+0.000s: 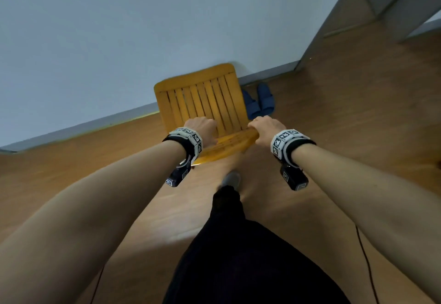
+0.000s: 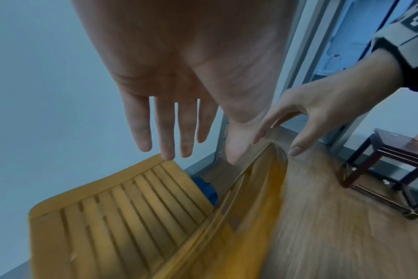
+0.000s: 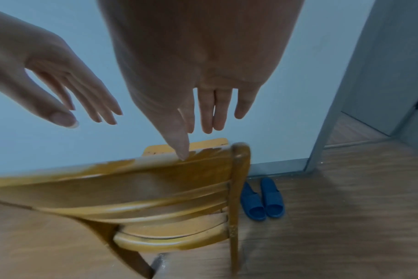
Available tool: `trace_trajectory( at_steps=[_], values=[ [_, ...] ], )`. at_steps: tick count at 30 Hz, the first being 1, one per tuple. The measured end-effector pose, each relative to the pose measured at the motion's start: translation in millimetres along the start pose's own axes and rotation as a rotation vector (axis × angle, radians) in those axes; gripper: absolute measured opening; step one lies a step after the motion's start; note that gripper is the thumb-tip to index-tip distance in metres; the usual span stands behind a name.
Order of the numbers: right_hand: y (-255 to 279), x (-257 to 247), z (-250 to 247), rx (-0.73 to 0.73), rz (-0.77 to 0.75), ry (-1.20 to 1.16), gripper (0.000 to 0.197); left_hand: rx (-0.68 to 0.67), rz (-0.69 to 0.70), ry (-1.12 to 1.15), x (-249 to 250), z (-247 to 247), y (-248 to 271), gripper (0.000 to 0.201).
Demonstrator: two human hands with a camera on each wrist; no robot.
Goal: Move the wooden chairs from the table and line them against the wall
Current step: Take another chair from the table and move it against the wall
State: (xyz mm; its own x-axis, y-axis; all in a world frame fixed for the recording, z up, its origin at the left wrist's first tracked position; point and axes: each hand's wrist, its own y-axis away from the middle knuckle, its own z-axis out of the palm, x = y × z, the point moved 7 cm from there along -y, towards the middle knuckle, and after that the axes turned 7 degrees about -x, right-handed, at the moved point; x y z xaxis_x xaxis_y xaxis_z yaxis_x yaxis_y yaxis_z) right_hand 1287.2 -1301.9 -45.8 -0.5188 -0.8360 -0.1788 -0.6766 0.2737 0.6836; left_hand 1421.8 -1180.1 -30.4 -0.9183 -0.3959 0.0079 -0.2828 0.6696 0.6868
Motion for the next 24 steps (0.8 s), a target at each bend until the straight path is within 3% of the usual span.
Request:
trace_trajectory(
  at_steps=[5, 8, 13, 17, 24],
  values=[
    [29, 92, -22, 0.044, 0.16, -0.128, 0.05, 0.003, 0.163, -0.105, 73, -72, -62, 0.055],
    [69, 166, -18, 0.092, 0.291, -0.278, 0.054, -0.004, 0.307, -0.218, 153, -116, -85, 0.042],
    [161, 287, 33, 0.12, 0.533, -0.54, 0.052, 0.002, 0.519, -0.387, 319, -162, -108, 0.051],
    [249, 371, 87, 0.214, 0.663, -0.746, 0.046, 0.007, 0.673, -0.531, 471, -168, -102, 0.057],
    [420, 488, 219, 0.346, 0.912, -1.021, 0.052, 0.052, 0.912, -0.792, 743, -143, -27, 0.047]
  ],
)
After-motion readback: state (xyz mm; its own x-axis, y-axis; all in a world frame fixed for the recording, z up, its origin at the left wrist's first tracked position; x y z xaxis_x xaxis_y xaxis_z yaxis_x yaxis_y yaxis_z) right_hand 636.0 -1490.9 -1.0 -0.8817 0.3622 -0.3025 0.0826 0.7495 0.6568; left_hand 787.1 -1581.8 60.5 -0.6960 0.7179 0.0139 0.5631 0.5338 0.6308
